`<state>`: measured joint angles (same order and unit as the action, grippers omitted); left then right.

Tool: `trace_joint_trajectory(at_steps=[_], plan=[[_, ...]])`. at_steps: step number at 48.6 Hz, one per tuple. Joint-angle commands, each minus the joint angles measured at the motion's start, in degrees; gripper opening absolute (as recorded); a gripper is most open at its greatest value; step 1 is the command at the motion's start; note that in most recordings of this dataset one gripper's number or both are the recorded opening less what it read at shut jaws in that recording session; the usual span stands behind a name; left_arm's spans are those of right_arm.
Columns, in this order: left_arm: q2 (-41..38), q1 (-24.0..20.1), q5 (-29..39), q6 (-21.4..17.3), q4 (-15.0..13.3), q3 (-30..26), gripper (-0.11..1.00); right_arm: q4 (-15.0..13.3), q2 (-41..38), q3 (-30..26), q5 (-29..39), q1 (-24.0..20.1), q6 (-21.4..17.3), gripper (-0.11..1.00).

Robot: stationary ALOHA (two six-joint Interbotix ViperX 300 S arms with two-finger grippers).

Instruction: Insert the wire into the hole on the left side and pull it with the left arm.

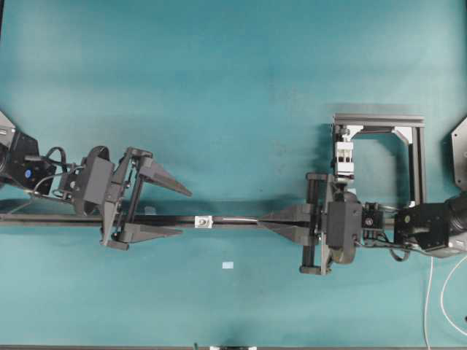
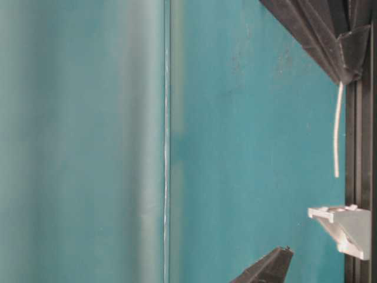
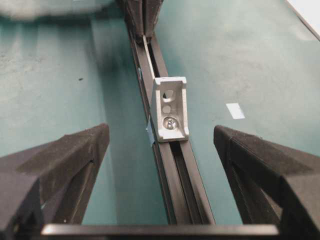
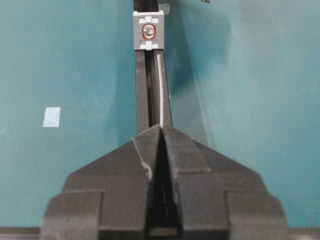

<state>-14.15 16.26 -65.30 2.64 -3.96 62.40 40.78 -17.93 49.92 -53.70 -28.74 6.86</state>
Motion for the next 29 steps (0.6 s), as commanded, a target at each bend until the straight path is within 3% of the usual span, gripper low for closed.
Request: trace_joint_trajectory(at_steps=[1,29], plan=[[1.5,-0.2,-0.2,0.1,-0.1,-0.5,0.66,-0.2,0.7,-0.8,-0.4,-0.3,0.1,0.01],[1.5,-0.3,-0.2,0.0,-0.1,-0.7,0.66,-0.3,-0.7,-3.3,-0.4,0.5,1.5,0.01]])
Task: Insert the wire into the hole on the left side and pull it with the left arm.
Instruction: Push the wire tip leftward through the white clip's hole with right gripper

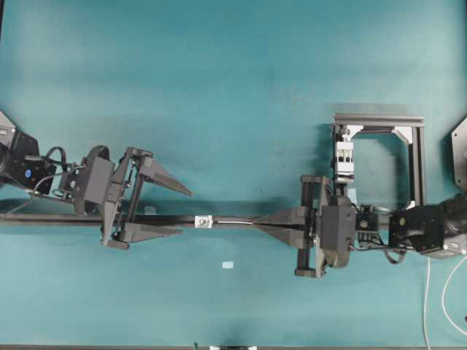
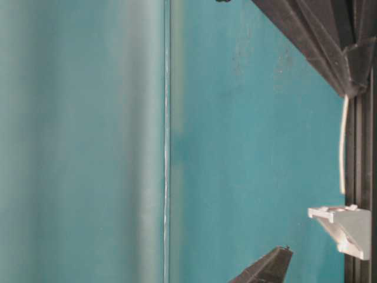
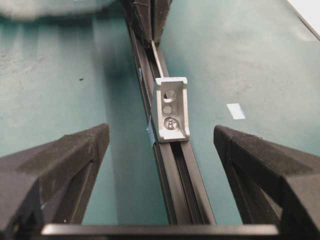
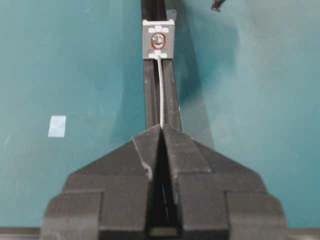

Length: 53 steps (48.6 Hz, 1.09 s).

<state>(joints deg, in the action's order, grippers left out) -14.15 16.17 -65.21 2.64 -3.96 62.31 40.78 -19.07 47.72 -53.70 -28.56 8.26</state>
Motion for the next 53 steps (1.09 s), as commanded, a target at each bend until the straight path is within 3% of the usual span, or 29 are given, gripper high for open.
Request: trace_joint_trajectory(at_steps=[1,53], plan=[[1.4,-0.2,-0.3,0.0,-0.1,-0.6,0.66,-0.2,0.4,-1.1,-0.4,0.4,0.1,0.01],[1.4,-0.3,0.4,0.0,0.0,-1.0,0.66,-0.2,-2.7,-4.8,-0.1,2.4,0.3,0.01]])
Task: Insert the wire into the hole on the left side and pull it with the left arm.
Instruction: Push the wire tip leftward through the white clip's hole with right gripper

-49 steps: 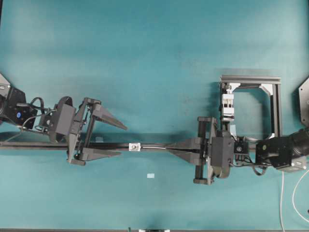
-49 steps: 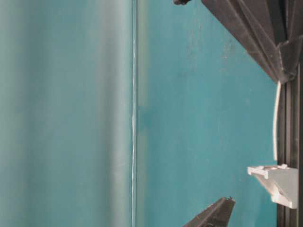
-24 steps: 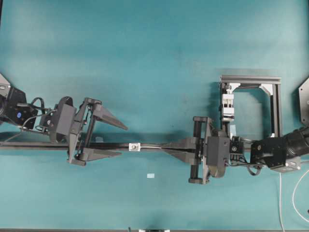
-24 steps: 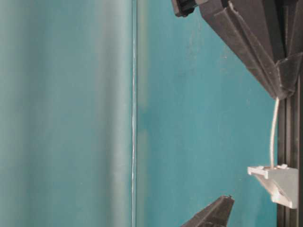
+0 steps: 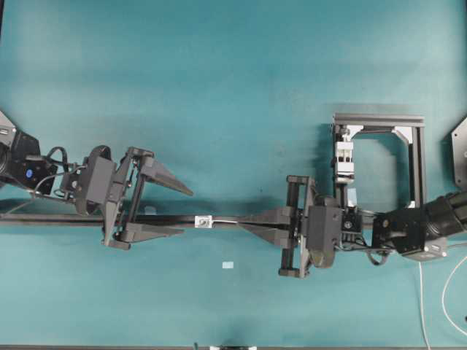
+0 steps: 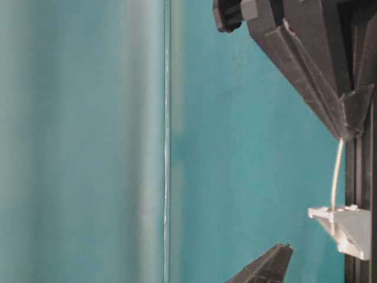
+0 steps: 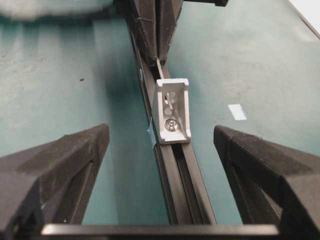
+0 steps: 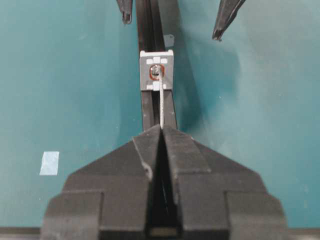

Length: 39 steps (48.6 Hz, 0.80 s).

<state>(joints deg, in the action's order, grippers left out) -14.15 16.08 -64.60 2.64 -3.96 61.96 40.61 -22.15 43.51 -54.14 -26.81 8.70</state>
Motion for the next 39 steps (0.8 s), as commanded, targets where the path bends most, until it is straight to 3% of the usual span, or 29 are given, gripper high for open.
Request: trace_joint_trajectory(at_steps=[1,39], plan=[[1.5,-0.3,-0.2,0.0,0.0,-0.6,0.66,0.0,0.3,-0.7,0.4,0.7,-0.2,0.01],[1.5,-0.4,0.4,0.0,0.0,-0.5,0.66,-1.1,-1.2,-4.4,2.4,2.1,2.3,0.01]])
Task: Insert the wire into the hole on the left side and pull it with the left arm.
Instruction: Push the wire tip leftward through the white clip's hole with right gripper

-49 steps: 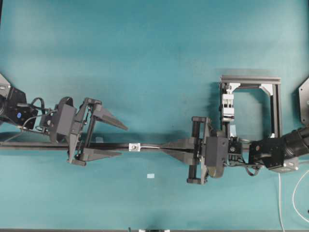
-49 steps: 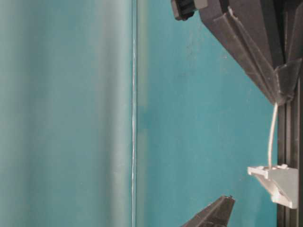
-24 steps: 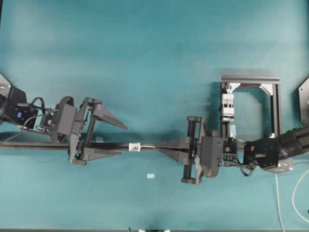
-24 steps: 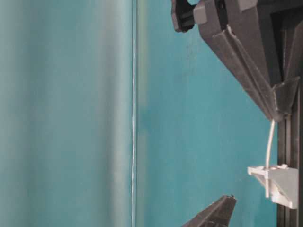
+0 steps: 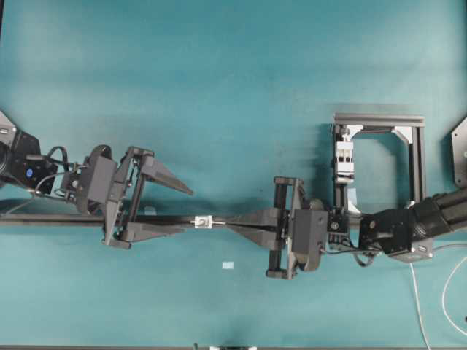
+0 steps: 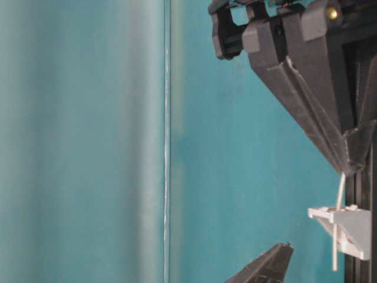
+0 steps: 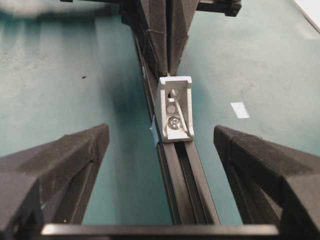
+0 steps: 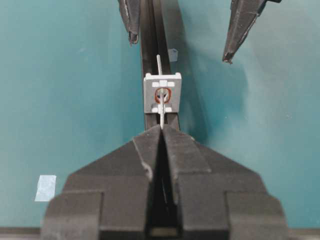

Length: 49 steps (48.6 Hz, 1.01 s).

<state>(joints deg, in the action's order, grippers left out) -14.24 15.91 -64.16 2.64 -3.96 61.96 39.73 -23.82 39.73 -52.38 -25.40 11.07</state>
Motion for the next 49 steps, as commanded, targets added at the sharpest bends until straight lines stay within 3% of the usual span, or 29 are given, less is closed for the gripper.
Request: trace_joint_trajectory(at_steps=[1,49], plan=[[1.6,-0.3,0.0,0.0,0.0,-0.5,0.66,-0.4,0.4,-0.8,0.7,0.8,-0.1,0.01],[1.6,-0.5,2.2,0.0,0.0,-1.0,0.65,-2.5,-0.8,-2.9,1.8,2.6,-0.1,0.01]])
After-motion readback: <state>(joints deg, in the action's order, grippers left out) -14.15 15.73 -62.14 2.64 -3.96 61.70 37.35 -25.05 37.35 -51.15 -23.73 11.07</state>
